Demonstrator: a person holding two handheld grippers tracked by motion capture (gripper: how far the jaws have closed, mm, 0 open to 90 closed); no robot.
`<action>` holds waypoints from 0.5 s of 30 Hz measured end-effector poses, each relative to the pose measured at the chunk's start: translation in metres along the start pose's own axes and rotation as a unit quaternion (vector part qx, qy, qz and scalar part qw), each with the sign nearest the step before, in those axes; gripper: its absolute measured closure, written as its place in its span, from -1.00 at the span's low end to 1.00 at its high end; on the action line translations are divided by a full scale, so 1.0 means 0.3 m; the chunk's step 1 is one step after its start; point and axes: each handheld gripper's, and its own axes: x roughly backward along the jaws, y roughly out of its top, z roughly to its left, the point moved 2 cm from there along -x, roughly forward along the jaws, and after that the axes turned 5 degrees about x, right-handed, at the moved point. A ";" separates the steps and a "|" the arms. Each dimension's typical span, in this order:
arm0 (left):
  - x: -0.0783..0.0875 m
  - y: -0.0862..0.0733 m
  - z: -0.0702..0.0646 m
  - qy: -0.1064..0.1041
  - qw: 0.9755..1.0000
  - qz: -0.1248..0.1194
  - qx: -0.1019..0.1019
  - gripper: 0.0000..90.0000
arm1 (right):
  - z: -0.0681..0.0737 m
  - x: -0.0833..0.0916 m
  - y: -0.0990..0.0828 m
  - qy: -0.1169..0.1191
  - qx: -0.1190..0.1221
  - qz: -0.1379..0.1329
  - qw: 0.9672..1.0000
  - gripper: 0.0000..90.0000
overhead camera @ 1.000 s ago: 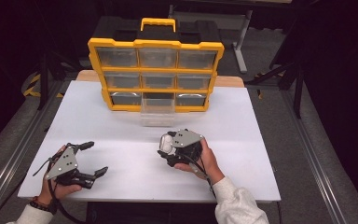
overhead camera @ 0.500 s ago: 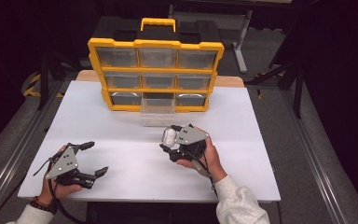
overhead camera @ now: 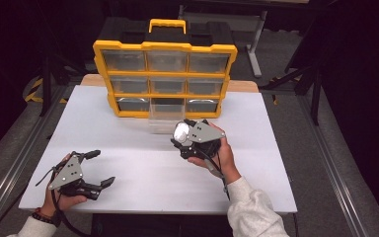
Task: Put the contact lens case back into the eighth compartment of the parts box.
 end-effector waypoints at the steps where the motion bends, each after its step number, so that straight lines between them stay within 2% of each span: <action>1: 0.000 0.000 0.000 0.000 1.000 -0.001 0.001 -0.88 | -0.011 -0.004 0.007 -0.004 0.000 0.001 1.000 -0.37; 4: 0.000 -0.001 0.001 -0.001 1.000 0.000 0.001 -0.88 | -0.024 -0.008 0.014 -0.008 0.001 0.000 1.000 -0.37; 7: -0.001 0.000 0.000 -0.001 1.000 0.000 0.000 -0.88 | -0.061 -0.019 0.028 -0.021 -0.001 -0.001 1.000 -0.37; 8: -0.001 0.000 0.000 -0.001 1.000 0.000 0.000 -0.88 | -0.061 -0.019 0.028 -0.021 -0.001 -0.001 1.000 -0.37; 11: 0.000 0.000 0.000 -0.001 1.000 -0.001 0.001 -0.88 | -0.092 -0.027 0.035 -0.028 -0.012 -0.004 1.000 -0.37; 15: 0.000 0.000 0.000 -0.001 1.000 -0.001 0.001 -0.88 | -0.125 -0.040 0.047 -0.042 -0.011 0.000 0.999 -0.37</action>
